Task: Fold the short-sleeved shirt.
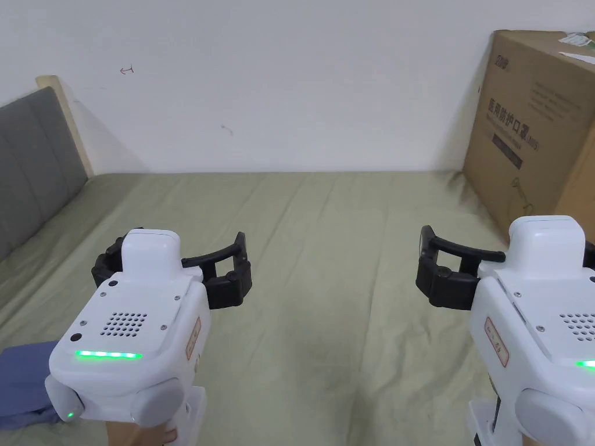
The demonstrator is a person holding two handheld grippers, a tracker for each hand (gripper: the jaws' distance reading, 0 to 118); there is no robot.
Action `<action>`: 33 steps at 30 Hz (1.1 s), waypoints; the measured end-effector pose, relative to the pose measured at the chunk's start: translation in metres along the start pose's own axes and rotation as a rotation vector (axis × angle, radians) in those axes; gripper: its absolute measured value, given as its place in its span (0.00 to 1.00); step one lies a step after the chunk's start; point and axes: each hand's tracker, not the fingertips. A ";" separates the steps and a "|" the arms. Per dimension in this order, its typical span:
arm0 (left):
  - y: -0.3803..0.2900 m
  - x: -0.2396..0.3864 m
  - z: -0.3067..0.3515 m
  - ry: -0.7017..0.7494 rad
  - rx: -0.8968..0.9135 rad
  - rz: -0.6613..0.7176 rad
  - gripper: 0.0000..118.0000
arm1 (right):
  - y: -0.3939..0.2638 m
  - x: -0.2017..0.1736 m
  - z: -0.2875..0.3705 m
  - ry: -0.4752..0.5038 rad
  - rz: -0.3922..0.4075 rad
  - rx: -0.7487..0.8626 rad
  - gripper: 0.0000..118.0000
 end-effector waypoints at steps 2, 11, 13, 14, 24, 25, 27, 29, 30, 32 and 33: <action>0.000 0.000 0.000 0.001 -0.002 -0.001 0.98 | 0.000 0.000 0.000 -0.002 0.003 -0.001 1.00; 0.000 -0.003 0.000 0.014 -0.010 0.011 0.98 | -0.001 0.000 0.000 -0.001 0.002 -0.001 1.00; 0.000 -0.004 0.001 0.012 -0.010 0.018 0.98 | -0.001 0.000 0.000 -0.001 0.001 -0.001 1.00; 0.001 -0.004 0.000 0.012 -0.010 0.019 0.98 | -0.001 0.000 0.000 -0.001 0.001 -0.002 1.00; 0.001 -0.002 0.000 0.012 -0.014 0.012 0.98 | -0.001 0.001 0.000 -0.005 0.001 -0.002 1.00; 0.001 -0.002 0.000 0.011 -0.013 0.014 0.98 | -0.001 0.001 0.000 -0.005 0.001 -0.002 1.00; 0.001 -0.002 0.000 0.010 -0.010 0.011 0.98 | -0.001 0.002 0.000 -0.005 0.002 -0.001 1.00; 0.001 -0.001 0.000 0.010 -0.009 0.007 0.98 | -0.001 0.002 -0.001 -0.006 0.003 -0.001 1.00; 0.001 -0.001 0.000 0.012 -0.009 0.008 0.98 | -0.001 0.002 -0.001 -0.006 0.003 -0.001 1.00; 0.002 -0.001 0.000 0.008 -0.009 0.011 0.98 | 0.000 0.002 -0.001 -0.009 0.003 -0.001 1.00; 0.001 -0.001 0.000 0.007 -0.009 0.012 0.98 | 0.000 0.002 -0.001 -0.008 0.002 -0.001 1.00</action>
